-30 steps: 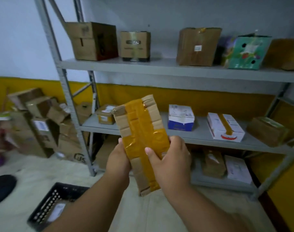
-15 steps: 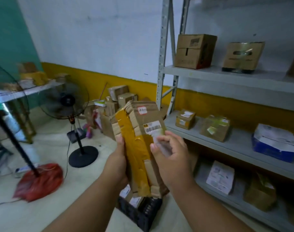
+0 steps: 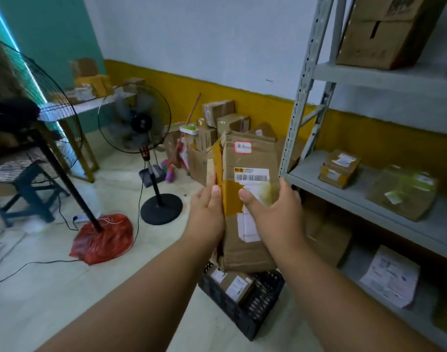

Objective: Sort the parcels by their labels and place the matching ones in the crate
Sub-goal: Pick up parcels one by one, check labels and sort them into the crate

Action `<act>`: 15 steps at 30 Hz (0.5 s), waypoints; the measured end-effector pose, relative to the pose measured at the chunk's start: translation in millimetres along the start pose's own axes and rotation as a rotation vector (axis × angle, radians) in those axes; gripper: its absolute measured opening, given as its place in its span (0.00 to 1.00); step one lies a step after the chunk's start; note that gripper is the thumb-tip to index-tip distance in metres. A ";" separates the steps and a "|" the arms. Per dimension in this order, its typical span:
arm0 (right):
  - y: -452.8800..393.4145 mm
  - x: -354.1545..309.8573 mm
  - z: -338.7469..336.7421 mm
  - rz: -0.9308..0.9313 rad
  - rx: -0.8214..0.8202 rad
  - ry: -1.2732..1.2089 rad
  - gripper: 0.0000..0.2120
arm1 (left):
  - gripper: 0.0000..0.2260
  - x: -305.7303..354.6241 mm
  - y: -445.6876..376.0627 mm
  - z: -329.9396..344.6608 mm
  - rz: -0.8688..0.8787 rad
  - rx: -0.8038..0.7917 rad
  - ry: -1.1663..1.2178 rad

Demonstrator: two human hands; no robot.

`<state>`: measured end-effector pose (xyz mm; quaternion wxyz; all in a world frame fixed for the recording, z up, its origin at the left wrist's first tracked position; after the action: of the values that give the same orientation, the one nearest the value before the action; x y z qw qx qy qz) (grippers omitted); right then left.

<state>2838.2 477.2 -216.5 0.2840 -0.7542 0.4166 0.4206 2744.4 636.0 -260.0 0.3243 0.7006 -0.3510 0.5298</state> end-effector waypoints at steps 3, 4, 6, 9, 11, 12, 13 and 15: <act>-44.0 25.0 -0.7 0.042 0.076 -0.016 0.41 | 0.28 -5.7 -38.5 15.2 -0.097 -0.063 0.119; -59.0 32.5 -0.1 0.052 0.098 -0.024 0.39 | 0.23 -8.2 -52.3 20.7 -0.122 -0.091 0.147; -86.6 43.3 3.9 0.047 0.121 -0.024 0.33 | 0.13 -7.7 -78.4 31.9 -0.133 -0.152 0.127; -123.4 58.0 14.5 0.069 0.118 -0.010 0.26 | 0.08 -13.3 -118.9 31.5 -0.137 -0.149 0.045; -141.4 68.4 23.8 0.092 0.108 0.010 0.22 | 0.09 -26.4 -142.0 29.6 -0.188 -0.158 -0.017; -149.3 73.8 28.5 0.103 0.107 0.036 0.21 | 0.10 -34.2 -153.5 28.9 -0.202 -0.165 -0.046; -156.3 80.0 33.1 0.114 0.114 0.060 0.20 | 0.12 -39.9 -164.0 28.7 -0.205 -0.178 -0.086; -166.7 93.7 42.1 0.156 0.146 0.095 0.20 | 0.13 -48.4 -183.9 29.7 -0.196 -0.211 -0.166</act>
<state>2994.1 555.5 -305.6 0.2848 -0.7157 0.5167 0.3738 2904.1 718.5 -328.9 0.4164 0.7349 -0.3602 0.3961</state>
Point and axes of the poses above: each hand's wrist, its own y-axis away from the middle knuckle, its own z-axis out of the palm, x = y × z, the point moved 10 cm from there along -y, towards the middle knuckle, and after that the axes turned 13 degrees about -x, right-handed, at the moved point
